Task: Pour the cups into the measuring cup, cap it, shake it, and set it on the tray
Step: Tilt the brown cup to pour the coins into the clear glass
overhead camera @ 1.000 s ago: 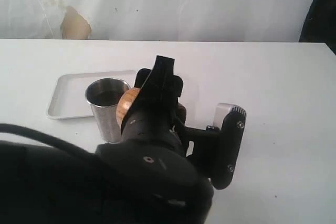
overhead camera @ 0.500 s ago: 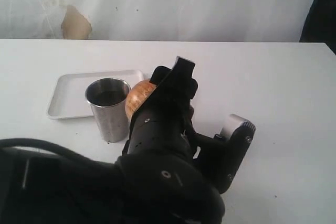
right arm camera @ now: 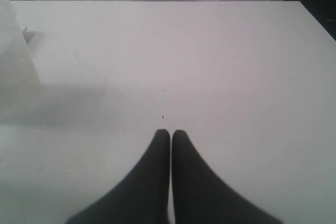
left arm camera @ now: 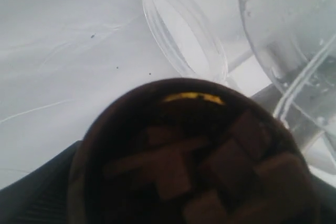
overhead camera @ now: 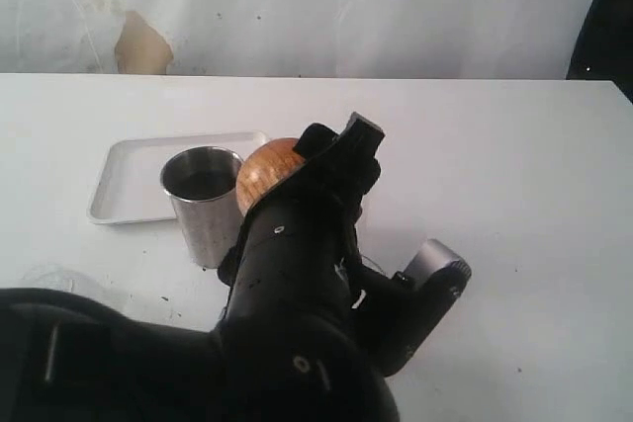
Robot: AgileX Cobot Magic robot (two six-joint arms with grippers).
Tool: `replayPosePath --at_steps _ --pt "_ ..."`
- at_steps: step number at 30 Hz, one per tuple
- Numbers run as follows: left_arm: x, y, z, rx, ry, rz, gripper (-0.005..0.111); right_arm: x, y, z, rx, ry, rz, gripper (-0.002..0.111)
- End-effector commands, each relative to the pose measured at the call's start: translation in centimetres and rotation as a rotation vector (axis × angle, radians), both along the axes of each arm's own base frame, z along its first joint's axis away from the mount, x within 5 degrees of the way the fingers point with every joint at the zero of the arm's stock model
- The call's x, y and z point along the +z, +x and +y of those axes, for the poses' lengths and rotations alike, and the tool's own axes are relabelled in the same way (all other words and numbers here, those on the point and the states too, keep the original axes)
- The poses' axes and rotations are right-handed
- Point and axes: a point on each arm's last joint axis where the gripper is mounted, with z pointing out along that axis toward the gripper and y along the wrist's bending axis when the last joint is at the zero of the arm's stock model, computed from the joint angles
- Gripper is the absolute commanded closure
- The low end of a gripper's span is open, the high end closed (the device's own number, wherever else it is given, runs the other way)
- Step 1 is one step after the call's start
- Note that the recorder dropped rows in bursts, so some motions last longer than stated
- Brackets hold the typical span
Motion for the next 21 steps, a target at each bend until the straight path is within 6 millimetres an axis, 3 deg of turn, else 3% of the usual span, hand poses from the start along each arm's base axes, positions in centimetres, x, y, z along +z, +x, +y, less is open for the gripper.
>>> replayPosePath --at_steps 1,21 --pt "0.11 -0.05 0.22 -0.02 0.021 -0.052 0.107 -0.02 0.01 0.04 0.006 0.002 -0.015 0.107" --pt "0.91 0.13 -0.27 -0.087 0.057 -0.147 0.107 -0.02 0.01 0.05 0.009 0.002 -0.015 0.107"
